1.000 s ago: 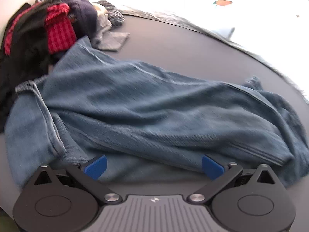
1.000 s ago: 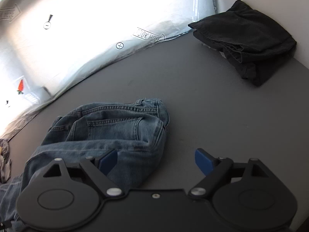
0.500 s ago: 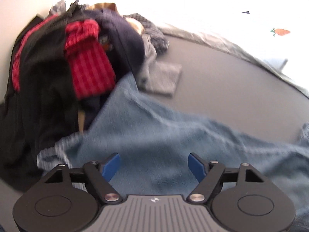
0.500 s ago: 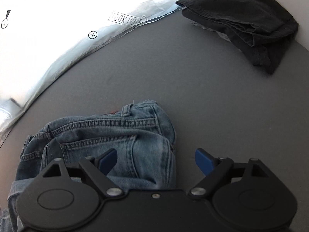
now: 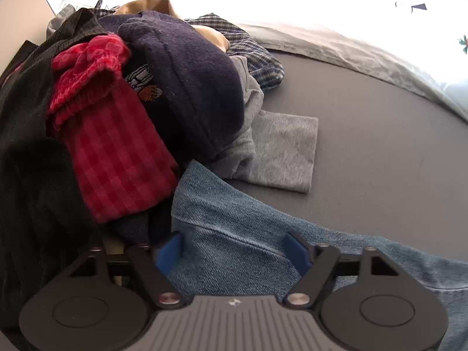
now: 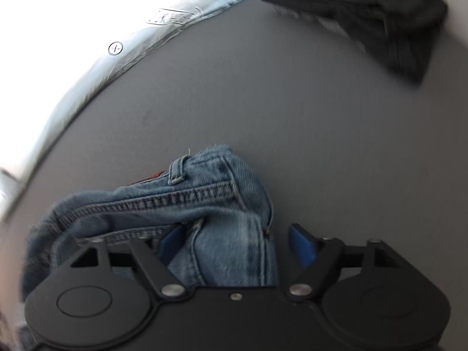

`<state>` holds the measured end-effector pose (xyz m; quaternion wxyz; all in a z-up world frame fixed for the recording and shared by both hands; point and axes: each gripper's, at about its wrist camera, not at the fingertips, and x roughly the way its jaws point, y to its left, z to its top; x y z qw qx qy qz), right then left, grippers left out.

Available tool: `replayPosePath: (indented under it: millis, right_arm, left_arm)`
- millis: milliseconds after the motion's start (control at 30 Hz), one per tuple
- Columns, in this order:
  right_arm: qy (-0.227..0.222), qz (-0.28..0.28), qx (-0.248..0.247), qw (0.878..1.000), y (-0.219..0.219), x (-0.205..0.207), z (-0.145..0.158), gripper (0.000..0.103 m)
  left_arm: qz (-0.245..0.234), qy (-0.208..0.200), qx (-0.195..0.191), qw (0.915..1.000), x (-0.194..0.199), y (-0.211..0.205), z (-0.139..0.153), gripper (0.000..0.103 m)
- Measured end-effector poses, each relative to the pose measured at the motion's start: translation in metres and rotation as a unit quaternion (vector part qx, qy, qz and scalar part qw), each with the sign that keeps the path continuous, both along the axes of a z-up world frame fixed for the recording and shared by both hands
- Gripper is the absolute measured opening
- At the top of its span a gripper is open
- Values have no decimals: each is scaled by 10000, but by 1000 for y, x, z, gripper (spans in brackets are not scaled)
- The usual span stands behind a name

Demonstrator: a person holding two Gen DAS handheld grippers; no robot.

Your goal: Fold clothes

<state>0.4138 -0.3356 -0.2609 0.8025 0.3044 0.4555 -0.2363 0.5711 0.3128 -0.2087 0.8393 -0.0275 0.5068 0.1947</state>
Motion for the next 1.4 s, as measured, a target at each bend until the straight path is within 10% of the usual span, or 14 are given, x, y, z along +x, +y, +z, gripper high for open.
replayPosePath:
  millis: [300, 633, 833, 1033, 1200, 1400]
  right_arm:
    - [-788, 21, 537, 9954, -2, -21, 23, 25]
    - [-2877, -144, 1106, 9512, -26, 43, 113, 20]
    - [-4248, 125, 537, 9036, -41, 109, 237, 19]
    - [-5149, -65, -178, 8570, -74, 54, 311, 18]
    - [-4508, -602, -288, 8901, -118, -14, 265, 19]
    - [-2079, -1589, 134, 9651, -132, -101, 120, 24]
  left_arm:
    - [514, -301, 34, 9982, -16, -1, 10, 13]
    - [333, -1725, 633, 9824, 18, -37, 114, 12]
    - [106, -3154, 651, 9467, 58, -70, 231, 12]
    - [171, -4355, 566, 8983, 22, -97, 319, 12]
    - [296, -4247, 189, 9046, -51, -104, 289, 12]
    - [1074, -2263, -269, 9677, -155, -101, 144, 14]
